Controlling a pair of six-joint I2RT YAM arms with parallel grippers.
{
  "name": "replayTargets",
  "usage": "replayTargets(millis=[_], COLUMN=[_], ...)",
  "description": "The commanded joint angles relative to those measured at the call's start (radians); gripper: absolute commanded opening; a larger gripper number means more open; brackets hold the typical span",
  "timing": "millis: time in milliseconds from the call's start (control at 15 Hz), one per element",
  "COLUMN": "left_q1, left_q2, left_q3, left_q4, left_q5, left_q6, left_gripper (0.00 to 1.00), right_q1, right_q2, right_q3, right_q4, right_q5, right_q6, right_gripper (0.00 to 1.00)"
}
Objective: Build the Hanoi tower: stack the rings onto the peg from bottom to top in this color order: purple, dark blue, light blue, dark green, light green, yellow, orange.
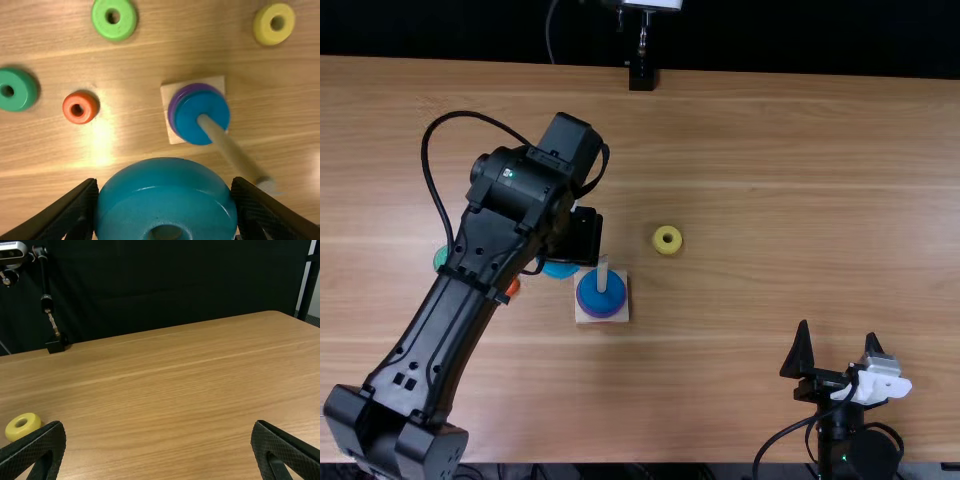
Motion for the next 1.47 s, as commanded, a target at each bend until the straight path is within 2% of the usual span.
replayTargets(millis=[0, 400, 533, 1400], left_q1=[-0.026, -0.095, -0.114, -0.128], left_q2=[0.024, 0.065, 0.078, 0.122], left_q3=[0.055, 0.106, 0.106, 0.11], left_q4=[-0.01, -0.012, -0.012, 0.003], left_q5=[-0.002, -0.002, -0.002, -0.002], left_q6=[-0.044, -0.073, -0.099, -0.099], left_gripper=[0.0, 0.0, 0.0, 0.0], right_q1=[-0.007, -0.007, -0.007, -0.007], right_q2=[-0.012, -0.012, -0.012, -0.012], right_q3=[-0.014, -0.014, -0.014, -0.015], right_q4=[-0.011, -0.011, -0.011, -0.011], right_q5=[-0.002, -0.002, -0.002, -0.002], right_q6=[0.002, 0.002, 0.002, 0.002], right_gripper=[1.0, 1.0, 1.0, 1.0])
